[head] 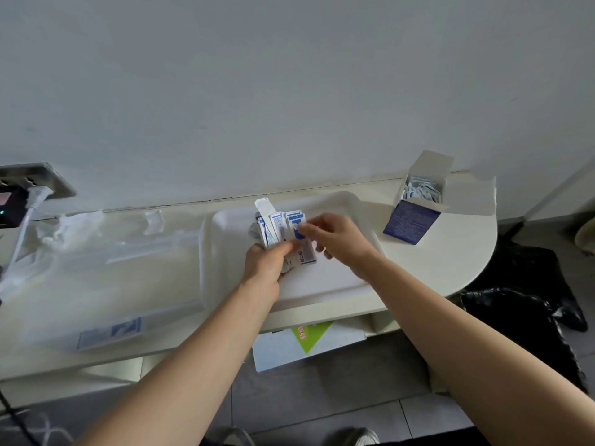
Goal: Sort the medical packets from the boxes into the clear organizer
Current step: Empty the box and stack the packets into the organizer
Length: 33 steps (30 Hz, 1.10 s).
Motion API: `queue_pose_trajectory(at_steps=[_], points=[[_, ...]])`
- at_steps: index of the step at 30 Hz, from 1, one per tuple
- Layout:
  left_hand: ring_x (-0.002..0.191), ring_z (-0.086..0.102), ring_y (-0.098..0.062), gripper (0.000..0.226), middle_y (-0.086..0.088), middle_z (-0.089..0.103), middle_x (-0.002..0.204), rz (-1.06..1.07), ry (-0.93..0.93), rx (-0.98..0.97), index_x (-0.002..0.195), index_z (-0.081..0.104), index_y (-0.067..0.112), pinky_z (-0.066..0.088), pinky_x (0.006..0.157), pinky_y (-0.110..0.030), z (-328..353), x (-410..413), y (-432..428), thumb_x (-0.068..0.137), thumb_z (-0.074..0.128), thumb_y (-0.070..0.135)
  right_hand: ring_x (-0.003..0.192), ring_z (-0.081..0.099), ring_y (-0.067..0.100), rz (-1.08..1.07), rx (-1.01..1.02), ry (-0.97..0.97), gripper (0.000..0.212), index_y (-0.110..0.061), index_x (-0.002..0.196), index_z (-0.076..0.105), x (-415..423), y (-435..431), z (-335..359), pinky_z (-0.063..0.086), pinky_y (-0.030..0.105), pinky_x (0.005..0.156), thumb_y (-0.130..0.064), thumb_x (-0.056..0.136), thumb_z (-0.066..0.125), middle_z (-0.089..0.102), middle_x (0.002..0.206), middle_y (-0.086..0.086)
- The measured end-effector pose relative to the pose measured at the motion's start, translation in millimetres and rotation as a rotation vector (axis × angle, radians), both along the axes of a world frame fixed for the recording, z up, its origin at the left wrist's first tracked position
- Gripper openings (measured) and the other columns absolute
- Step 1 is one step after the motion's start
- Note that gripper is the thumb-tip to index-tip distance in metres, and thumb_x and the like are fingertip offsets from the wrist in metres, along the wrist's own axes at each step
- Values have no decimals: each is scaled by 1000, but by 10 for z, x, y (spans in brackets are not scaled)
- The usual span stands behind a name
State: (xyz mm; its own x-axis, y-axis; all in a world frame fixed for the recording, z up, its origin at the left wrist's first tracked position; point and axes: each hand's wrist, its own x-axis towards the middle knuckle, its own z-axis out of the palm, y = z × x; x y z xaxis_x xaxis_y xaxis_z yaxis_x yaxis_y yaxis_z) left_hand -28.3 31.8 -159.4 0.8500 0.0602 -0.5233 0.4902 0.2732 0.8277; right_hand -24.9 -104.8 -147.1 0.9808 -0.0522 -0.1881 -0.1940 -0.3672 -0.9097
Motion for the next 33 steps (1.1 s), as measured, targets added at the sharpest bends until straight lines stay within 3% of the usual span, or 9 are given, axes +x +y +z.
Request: queue_pose_trajectory(at_steps=[3,10,13,17,20,24,28,30,33], points=[[95,67,-30,29,-15,70,104,-37,-32,-39,108,67,14,54,81,-37,9,-30,-6,82,66,1,61,47,17,5,165,49,29,2,92,66,13,68,-81,36,24,51,-25,85,72,60,73,6],[84,62,-26,22,-15,68,98,-32,-21,-46,94,66,17,51,70,-31,30,-54,49,85,55,0,78,58,27,-134,389,79,22,6,96,67,-45,50,-58,48,42,76,-15,87,68,65,84,15],[81,62,-25,21,-14,68,95,-3,-10,-41,95,65,16,51,67,-31,20,-80,54,84,56,-1,76,58,23,-155,402,97,13,-1,90,66,-86,40,-15,52,37,76,-15,89,66,64,83,12],[75,62,-22,21,-10,68,88,11,-16,-53,90,64,18,53,63,-29,42,-113,55,84,58,-1,68,61,16,-149,434,116,8,-5,86,66,-134,67,35,56,22,61,-12,90,63,66,80,8],[72,62,-20,21,-8,67,82,32,-2,-83,86,64,18,54,71,-33,34,-141,41,84,59,-2,67,64,13,-173,427,106,8,-5,92,68,-177,60,59,56,22,62,-12,89,64,68,82,7],[72,62,-21,20,-8,67,81,44,22,-113,85,63,18,54,73,-35,32,-157,17,83,61,-1,72,65,14,-207,363,121,19,-2,102,68,-245,37,74,58,31,75,-16,89,65,69,83,6],[72,63,-19,19,-7,66,82,65,20,-136,95,62,15,55,69,-33,65,-142,31,83,63,-1,57,60,8,-243,342,164,19,-6,99,68,-232,-18,180,44,17,48,-22,88,68,68,74,2],[72,63,-18,21,-7,66,82,81,22,-145,98,62,14,56,70,-33,68,-140,69,83,64,-1,56,57,9,-232,380,202,15,-8,96,67,-220,-39,234,40,16,45,-21,88,67,66,72,2],[73,64,-18,25,-7,67,84,86,24,-127,104,62,13,57,69,-33,61,-145,114,83,65,0,74,64,12,-126,466,271,8,-9,91,66,-219,-21,257,52,21,64,-17,90,64,68,83,4]])
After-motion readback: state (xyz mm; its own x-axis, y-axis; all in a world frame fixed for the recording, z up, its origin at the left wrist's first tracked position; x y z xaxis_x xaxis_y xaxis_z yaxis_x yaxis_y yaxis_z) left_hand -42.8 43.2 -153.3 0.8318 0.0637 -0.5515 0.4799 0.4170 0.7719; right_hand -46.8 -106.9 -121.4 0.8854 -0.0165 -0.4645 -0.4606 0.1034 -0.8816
